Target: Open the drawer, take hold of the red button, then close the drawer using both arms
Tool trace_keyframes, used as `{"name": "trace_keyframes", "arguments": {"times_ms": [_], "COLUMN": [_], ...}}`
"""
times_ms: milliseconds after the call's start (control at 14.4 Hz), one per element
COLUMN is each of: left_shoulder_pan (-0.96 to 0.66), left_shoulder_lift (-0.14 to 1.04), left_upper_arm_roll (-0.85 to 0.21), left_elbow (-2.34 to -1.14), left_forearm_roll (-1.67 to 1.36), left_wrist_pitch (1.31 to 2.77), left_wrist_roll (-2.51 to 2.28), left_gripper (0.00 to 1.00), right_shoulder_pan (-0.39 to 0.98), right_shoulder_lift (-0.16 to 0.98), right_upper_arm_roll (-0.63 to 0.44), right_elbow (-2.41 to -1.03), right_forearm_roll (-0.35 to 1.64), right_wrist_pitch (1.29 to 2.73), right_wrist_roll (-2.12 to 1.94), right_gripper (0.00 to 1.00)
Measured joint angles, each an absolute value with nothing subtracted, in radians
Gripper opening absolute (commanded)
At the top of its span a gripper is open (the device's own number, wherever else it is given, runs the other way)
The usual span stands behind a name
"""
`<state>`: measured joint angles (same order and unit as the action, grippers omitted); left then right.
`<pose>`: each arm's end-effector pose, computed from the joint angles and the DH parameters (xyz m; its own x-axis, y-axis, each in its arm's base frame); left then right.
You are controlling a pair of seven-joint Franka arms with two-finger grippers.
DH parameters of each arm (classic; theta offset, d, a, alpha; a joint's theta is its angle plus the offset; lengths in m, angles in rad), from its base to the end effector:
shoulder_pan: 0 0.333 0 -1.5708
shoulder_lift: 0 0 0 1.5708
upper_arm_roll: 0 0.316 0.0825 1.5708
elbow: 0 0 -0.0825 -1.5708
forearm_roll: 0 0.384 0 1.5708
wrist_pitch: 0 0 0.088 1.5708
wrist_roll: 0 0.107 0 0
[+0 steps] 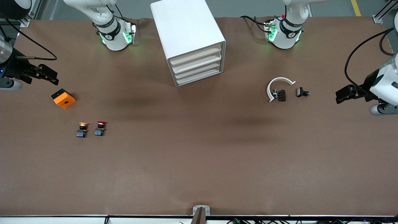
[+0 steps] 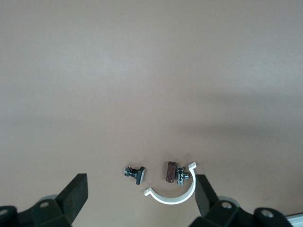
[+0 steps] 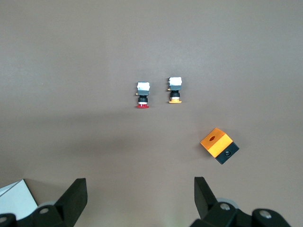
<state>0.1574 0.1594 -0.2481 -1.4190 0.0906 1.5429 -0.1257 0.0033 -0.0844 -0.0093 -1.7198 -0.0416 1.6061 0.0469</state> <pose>0.5986 -0.0321 0.6042 0.9989 0.0392 -0.0239 0.0378 -0.9978 -0.0550 0.5289 -0.0077 0.6029 0.9983 -0.0513 -0.0274 -0.0501 -0.9979 0.0420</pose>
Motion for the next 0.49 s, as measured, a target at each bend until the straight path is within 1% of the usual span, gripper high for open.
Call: {"name": "trace_keyframes", "arguments": {"times_ms": [347, 486], "left_shoulder_pan": [0.164, 0.16], "left_shoulder_lift": [0.133, 0.098], "left_upper_arm_roll": [-0.251, -0.252], "left_elbow": [-1.424, -1.455], "left_forearm_roll": [0.08, 0.076], "left_wrist_pitch": [1.519, 1.513], "left_wrist_roll": [-0.106, -0.101], "left_gripper": [1.0, 1.0], "right_shoulder_pan": [0.003, 0.003], "right_shoulder_lift": [-0.084, -0.084], "right_upper_arm_roll": [-0.01, -0.01], "right_elbow": [-1.684, -1.68], "right_forearm_roll": [-0.041, -0.04], "right_wrist_pitch": [1.591, 1.59], "right_wrist_roll": [0.047, 0.047], "right_gripper": [1.0, 1.0]}}
